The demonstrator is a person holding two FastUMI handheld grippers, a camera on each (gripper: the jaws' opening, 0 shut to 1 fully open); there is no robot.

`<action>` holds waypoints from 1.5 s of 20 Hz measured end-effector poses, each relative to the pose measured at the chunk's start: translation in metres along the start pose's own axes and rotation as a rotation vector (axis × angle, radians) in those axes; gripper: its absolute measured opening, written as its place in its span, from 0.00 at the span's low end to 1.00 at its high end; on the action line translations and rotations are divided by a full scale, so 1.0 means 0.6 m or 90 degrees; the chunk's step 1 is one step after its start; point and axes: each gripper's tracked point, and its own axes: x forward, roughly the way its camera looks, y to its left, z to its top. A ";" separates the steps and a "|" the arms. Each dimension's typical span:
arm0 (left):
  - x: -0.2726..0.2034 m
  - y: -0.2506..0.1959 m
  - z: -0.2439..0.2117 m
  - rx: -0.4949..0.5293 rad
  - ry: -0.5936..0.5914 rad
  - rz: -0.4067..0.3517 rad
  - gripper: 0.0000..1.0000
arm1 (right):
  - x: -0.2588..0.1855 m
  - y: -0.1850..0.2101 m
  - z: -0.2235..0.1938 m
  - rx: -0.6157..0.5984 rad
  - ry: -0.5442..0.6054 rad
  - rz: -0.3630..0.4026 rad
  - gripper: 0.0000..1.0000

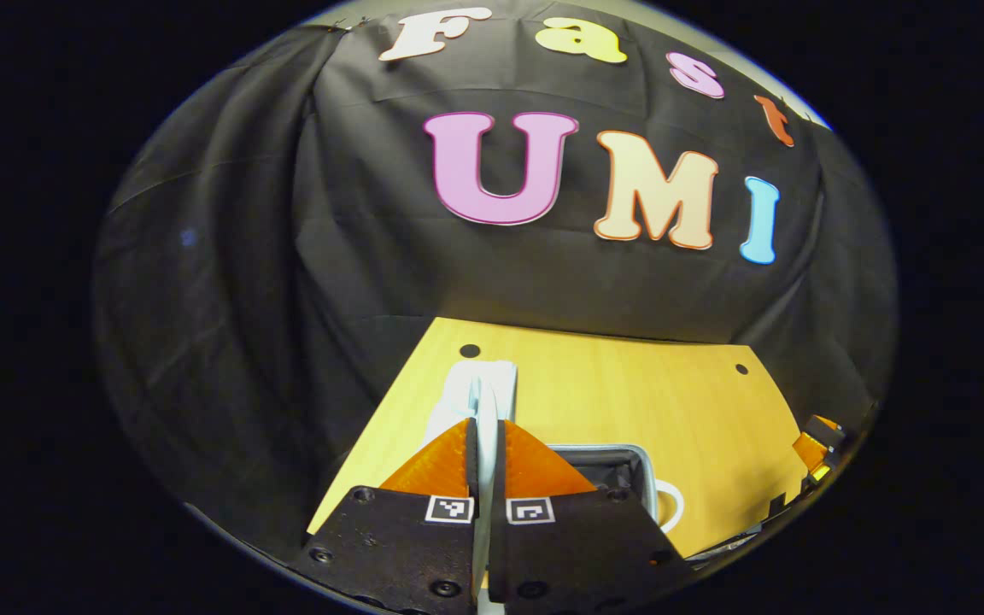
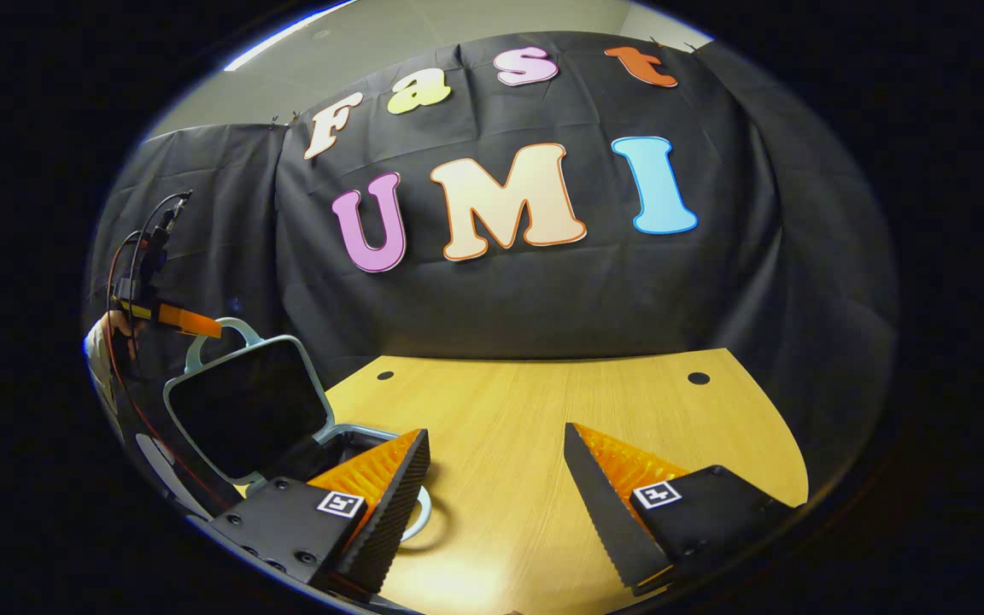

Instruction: First open the suitcase, pack the skin care products into it, and then close the suitcase.

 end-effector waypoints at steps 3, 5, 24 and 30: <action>-0.004 -0.070 -0.010 0.001 -0.001 -0.045 0.00 | -0.004 -0.019 0.003 0.002 0.002 0.006 0.98; -0.001 -0.116 -0.022 -0.005 0.000 -0.077 0.00 | -0.006 -0.028 0.007 -0.002 0.003 0.009 0.98; 0.050 -0.388 -0.196 0.030 0.129 -0.257 0.03 | -0.055 -0.083 -0.002 -0.015 0.009 -0.023 0.98; 0.048 -0.445 -0.196 0.045 0.074 -0.234 0.59 | -0.089 -0.133 0.022 -0.028 -0.020 -0.030 0.98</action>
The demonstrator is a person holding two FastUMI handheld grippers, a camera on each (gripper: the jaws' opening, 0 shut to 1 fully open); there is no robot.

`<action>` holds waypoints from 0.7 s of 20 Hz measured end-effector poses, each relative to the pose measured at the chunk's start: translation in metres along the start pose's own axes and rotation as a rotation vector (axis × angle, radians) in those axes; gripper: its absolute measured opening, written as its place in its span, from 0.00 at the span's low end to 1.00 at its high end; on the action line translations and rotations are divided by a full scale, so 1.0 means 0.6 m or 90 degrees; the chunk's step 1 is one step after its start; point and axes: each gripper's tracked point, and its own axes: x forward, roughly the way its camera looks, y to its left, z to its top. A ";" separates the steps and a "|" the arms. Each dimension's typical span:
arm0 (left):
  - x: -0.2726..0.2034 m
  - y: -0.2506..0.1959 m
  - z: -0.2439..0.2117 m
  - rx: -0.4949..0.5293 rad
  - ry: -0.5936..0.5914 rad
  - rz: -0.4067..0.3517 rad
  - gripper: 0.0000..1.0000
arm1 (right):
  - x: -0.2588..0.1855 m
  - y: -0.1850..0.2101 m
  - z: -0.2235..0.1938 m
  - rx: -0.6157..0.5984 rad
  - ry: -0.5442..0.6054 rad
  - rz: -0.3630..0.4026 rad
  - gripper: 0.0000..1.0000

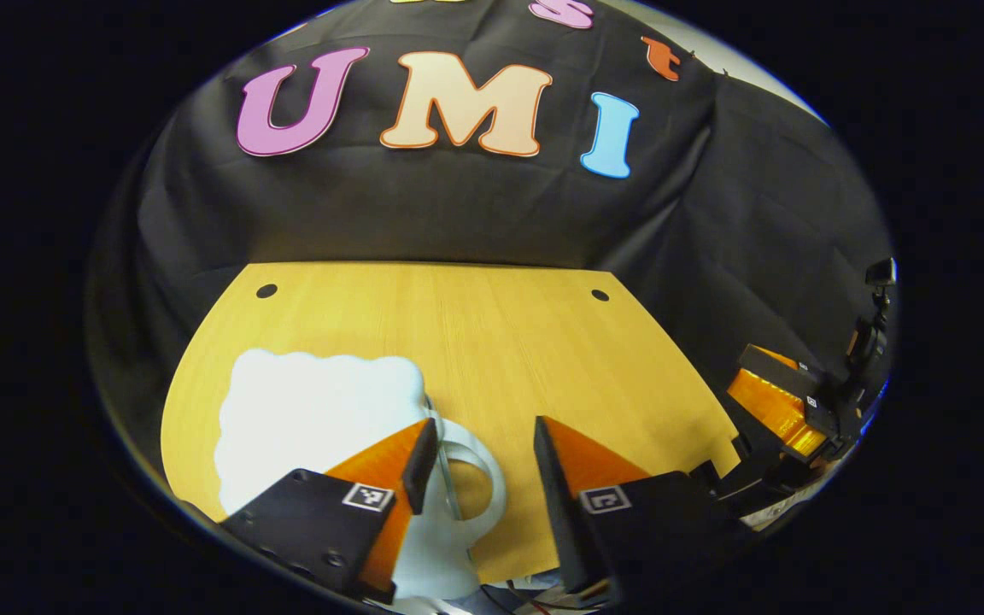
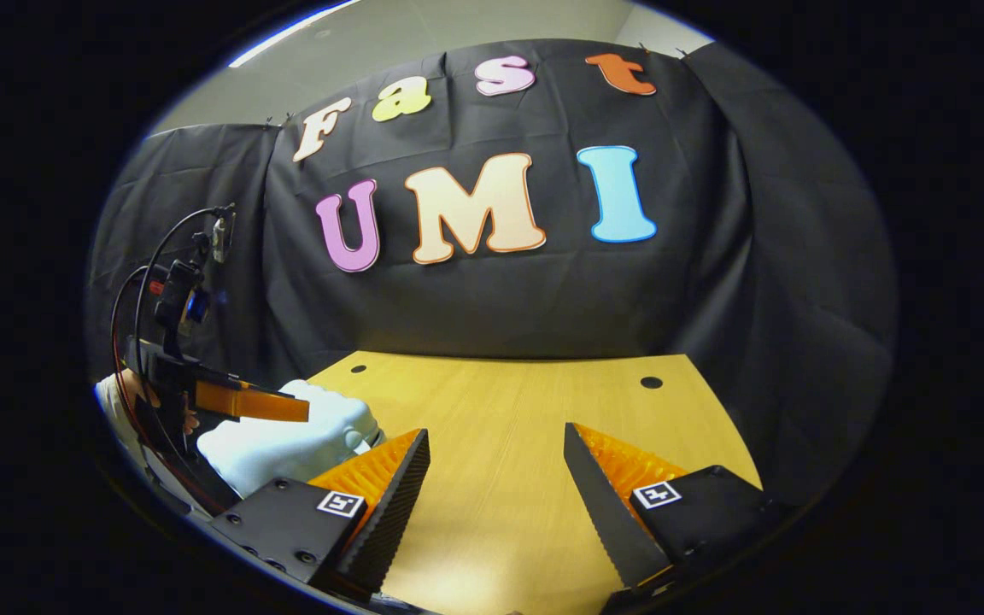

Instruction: First open the suitcase, pack the skin care products into it, and then close the suitcase.

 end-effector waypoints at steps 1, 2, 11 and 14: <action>0.000 -0.006 0.011 0.007 -0.025 0.015 0.73 | -0.003 -0.010 0.015 -0.006 -0.014 0.000 0.98; -0.002 -0.015 0.030 0.016 -0.058 0.032 0.74 | -0.005 -0.023 0.033 -0.013 -0.032 -0.005 0.98; -0.058 -0.077 0.149 0.000 -0.290 0.115 0.90 | -0.046 -0.048 0.186 0.013 -0.177 -0.057 0.97; -0.067 -0.081 0.183 0.027 -0.302 0.090 0.91 | -0.077 -0.033 0.213 -0.003 -0.214 -0.079 0.97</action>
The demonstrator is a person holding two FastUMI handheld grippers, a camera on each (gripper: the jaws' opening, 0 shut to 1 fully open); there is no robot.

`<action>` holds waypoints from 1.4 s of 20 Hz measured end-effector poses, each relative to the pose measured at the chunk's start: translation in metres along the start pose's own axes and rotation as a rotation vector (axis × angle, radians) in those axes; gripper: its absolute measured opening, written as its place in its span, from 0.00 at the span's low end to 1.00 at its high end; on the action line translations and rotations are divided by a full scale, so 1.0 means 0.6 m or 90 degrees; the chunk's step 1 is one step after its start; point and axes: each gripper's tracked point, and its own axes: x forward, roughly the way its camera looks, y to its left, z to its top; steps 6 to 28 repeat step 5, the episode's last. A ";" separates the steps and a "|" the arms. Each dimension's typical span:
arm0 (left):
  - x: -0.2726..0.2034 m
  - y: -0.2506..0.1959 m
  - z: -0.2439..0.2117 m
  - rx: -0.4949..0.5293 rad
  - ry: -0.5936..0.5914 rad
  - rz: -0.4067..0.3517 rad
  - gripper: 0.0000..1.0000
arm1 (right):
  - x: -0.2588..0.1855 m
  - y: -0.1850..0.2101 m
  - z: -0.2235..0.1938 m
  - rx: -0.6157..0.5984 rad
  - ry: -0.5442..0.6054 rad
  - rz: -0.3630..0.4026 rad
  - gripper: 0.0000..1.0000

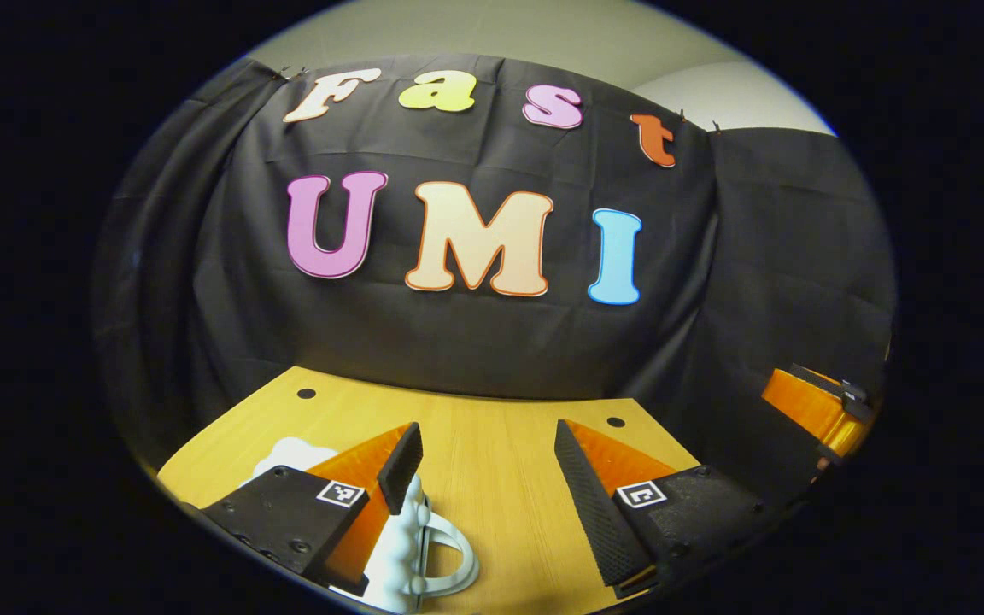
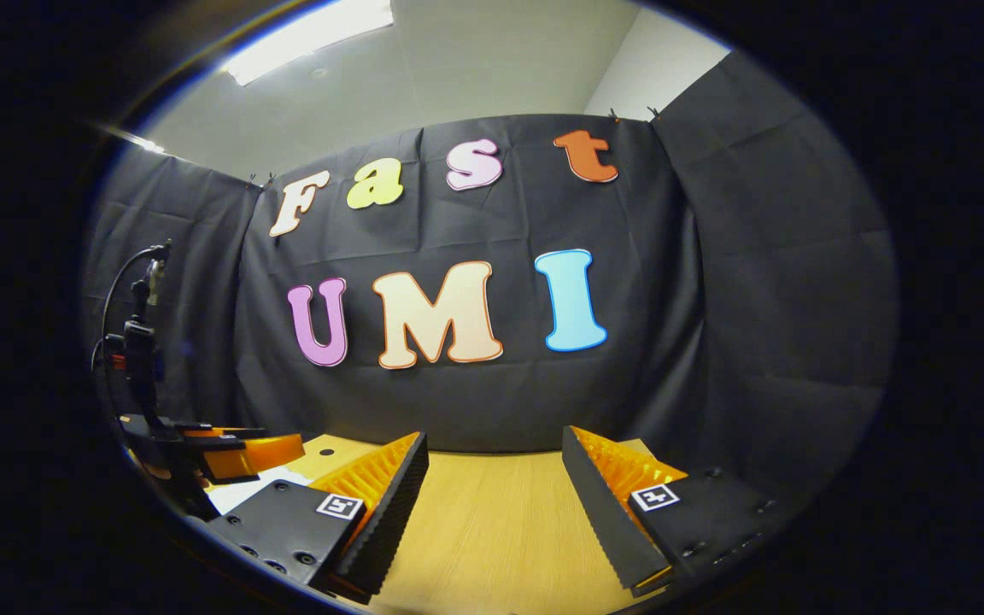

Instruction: First open the suitcase, pack the skin care products into it, and then close the suitcase.

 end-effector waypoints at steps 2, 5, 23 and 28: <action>0.005 0.008 0.030 0.022 -0.017 -0.007 0.92 | -0.008 -0.006 0.016 -0.029 -0.022 -0.026 0.98; -0.001 0.012 0.070 0.037 -0.054 -0.022 0.94 | -0.026 0.013 0.039 -0.044 -0.046 -0.036 0.97; -0.001 0.012 0.070 0.037 -0.054 -0.022 0.94 | -0.026 0.013 0.039 -0.044 -0.046 -0.036 0.97; -0.001 0.012 0.070 0.037 -0.054 -0.022 0.94 | -0.026 0.013 0.039 -0.044 -0.046 -0.036 0.97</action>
